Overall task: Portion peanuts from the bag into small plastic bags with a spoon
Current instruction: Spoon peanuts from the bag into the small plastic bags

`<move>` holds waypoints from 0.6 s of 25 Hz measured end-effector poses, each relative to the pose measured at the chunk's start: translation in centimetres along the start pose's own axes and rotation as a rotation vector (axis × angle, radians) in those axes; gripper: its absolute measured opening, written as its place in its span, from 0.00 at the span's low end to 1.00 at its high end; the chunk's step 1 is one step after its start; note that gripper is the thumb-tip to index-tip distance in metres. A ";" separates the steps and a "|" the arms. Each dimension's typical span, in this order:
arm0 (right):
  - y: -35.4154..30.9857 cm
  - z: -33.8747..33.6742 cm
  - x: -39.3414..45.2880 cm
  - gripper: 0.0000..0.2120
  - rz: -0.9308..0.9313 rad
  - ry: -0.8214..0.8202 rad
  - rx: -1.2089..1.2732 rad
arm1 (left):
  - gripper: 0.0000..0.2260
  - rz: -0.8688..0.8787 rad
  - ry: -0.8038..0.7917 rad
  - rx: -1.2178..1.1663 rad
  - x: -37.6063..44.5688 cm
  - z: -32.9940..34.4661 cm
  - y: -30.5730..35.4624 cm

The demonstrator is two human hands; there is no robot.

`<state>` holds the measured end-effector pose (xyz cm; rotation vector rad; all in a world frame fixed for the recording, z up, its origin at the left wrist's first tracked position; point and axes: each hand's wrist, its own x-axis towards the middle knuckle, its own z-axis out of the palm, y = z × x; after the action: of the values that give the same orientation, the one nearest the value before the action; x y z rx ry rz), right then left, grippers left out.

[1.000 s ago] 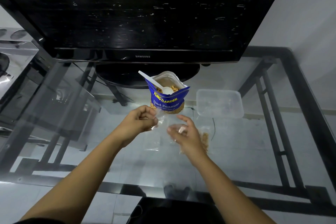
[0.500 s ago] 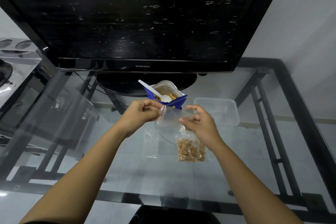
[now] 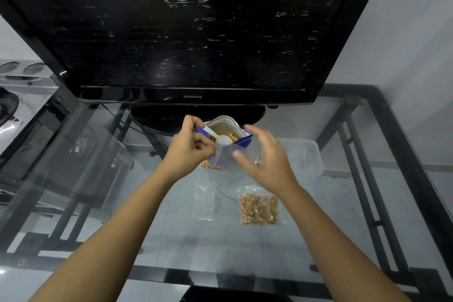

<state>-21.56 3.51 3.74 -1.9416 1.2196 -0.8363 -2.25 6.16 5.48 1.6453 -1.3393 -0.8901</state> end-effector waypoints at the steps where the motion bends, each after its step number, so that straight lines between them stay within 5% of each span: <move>1: -0.5 0.4 0.1 0.33 -0.063 -0.084 -0.080 | 0.21 -0.005 -0.003 -0.020 0.1 0.0 0.0; 4: -0.7 1.7 0.7 0.39 -0.112 -0.119 -0.260 | 0.20 -0.021 -0.034 -0.097 0.2 0.0 0.0; 11: 0.3 2.5 1.5 0.24 -0.188 0.055 -0.088 | 0.16 -0.007 -0.044 -0.089 0.8 0.3 0.0; 15: 1.7 2.2 2.1 0.20 0.013 0.173 0.147 | 0.15 -0.155 0.481 0.009 3.4 0.0 -2.2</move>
<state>-19.84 1.50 1.50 -1.7713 1.2315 -1.0745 -0.72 3.06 3.36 1.8415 -0.8964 -0.5231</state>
